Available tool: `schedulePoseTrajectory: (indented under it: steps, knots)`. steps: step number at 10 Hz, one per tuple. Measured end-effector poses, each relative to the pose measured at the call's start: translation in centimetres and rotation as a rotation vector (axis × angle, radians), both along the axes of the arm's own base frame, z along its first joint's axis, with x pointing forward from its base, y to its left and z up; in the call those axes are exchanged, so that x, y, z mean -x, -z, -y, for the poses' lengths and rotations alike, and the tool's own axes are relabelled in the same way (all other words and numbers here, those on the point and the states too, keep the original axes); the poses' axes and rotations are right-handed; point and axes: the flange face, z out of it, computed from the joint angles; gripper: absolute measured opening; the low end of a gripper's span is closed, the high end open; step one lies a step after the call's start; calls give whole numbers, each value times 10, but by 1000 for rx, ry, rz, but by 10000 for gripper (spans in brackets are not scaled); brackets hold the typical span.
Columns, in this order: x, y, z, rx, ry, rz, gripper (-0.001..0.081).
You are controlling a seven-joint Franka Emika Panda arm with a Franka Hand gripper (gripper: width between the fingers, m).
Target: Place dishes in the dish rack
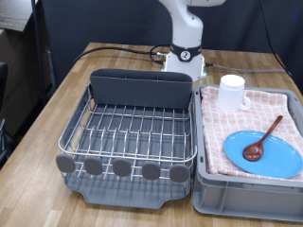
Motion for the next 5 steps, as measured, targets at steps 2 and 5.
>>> schedulePoseTrajectory:
  steps: [2,5]
  knots:
    - [-1,1,-2,4,14,0,803]
    - [-11,3,-22,40,55,29,803]
